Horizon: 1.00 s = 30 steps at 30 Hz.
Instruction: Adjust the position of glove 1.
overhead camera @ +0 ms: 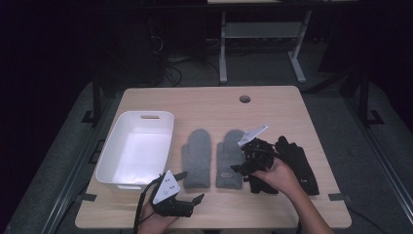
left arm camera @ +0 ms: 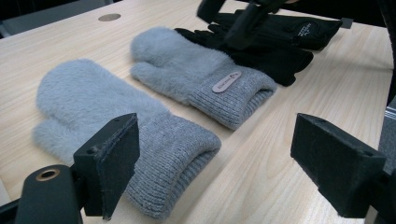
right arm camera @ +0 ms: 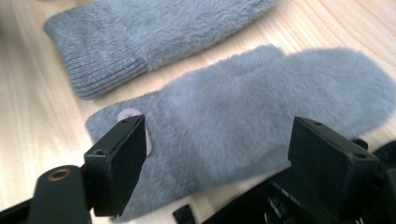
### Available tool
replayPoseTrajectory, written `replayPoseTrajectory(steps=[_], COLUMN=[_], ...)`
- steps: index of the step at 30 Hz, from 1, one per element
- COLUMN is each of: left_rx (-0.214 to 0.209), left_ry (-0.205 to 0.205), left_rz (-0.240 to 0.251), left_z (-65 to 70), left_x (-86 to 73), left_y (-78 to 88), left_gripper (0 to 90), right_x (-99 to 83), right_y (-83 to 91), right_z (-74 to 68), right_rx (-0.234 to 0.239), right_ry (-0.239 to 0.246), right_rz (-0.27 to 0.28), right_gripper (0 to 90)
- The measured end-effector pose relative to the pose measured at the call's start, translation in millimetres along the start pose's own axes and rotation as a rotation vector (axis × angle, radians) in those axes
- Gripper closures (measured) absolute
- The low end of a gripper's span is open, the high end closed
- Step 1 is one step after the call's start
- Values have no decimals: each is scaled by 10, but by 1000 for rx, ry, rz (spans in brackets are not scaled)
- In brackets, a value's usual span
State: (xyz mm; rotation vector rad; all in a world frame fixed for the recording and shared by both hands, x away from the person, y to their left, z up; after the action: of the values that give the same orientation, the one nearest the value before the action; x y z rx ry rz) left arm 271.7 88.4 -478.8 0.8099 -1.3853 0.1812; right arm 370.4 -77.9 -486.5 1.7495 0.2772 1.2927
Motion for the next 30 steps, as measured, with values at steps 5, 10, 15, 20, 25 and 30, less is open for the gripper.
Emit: replayPoseTrajectory(steps=[5, 10, 15, 20, 25, 30], left_rx=[0, -3, -4, -5, -7, -6], left_ry=[-7, 1, 2, 2, -1, 0], left_rz=[-9, 3, 1, 0, -5, -6], left_z=[-19, -9, -8, -4, 19, 15], left_x=[-7, 10, 4, 5, -4, -6], left_y=[18, 12, 13, 9, -1, -4], left_gripper=[154, 154, 155, 155, 155, 155], right_x=[100, 65, -59, -119, -148, -153], right_y=[-120, -261, -436, -491, -494, -486], right_z=[68, 151, 197, 185, 159, 129], right_rx=[7, 1, 0, 4, -8, 5], right_ry=[11, 11, 14, 0, -25, -16], right_rz=[-36, -87, -179, -214, -203, -184], right_gripper=[202, 229, 322, 397, 503, 631])
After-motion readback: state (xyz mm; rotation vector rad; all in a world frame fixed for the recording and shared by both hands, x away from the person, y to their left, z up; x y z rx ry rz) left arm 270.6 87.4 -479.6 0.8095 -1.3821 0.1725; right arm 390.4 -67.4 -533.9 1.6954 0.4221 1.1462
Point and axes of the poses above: each handheld gripper's, and its own axes: y roughly backward along the jaws, x roughly out of its top, z roughly to its right, the point moved 10 cm from there along -y, roughly forward along the jaws, and after that the axes turned 3 degrees about z, right-handed, at the moved point
